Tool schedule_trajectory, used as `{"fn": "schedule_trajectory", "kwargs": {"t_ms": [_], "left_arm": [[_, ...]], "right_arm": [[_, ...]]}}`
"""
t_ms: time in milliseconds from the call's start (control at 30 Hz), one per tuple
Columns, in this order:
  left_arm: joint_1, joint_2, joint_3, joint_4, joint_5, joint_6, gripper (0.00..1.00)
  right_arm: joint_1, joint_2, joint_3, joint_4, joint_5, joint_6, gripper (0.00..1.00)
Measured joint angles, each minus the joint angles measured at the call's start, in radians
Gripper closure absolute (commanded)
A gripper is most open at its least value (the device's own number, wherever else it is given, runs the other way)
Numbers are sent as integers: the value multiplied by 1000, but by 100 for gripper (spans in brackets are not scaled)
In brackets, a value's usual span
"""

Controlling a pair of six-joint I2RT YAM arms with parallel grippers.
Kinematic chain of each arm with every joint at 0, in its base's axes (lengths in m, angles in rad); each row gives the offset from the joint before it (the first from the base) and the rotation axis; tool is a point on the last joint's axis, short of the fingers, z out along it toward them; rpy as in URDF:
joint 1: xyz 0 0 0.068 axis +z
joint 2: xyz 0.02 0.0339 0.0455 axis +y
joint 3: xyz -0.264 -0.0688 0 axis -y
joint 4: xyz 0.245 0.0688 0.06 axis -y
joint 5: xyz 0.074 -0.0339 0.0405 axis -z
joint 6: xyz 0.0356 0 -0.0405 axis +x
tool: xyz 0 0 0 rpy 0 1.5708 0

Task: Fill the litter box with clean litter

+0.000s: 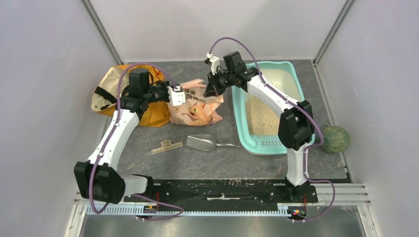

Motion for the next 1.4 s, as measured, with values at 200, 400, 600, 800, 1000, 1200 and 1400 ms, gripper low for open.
{"fn": "schedule_trajectory", "kwargs": {"t_ms": [200,400,600,800,1000,1200,1400], "left_arm": [[-25,130,112,105,0,-53,98],[-23,170,131,130,-19,-43,59],[-1,138,89,111,-101,-113,35],[-10,57,308,-226,21,-192,31],[-197,-4,386,-525,115,-110,38],[-281,225,489,-644,76,-36,30],[-350,313,496,-628,-67,-23,11]], "right_arm": [[-31,-47,-34,46,45,78,100],[-15,-79,-97,116,96,141,100],[-9,-50,-104,73,153,163,100],[-11,-38,-79,61,150,196,100],[-11,-37,-80,93,64,243,100],[-11,-38,-106,130,-22,249,100],[-11,-38,-113,141,-56,214,100]]}}
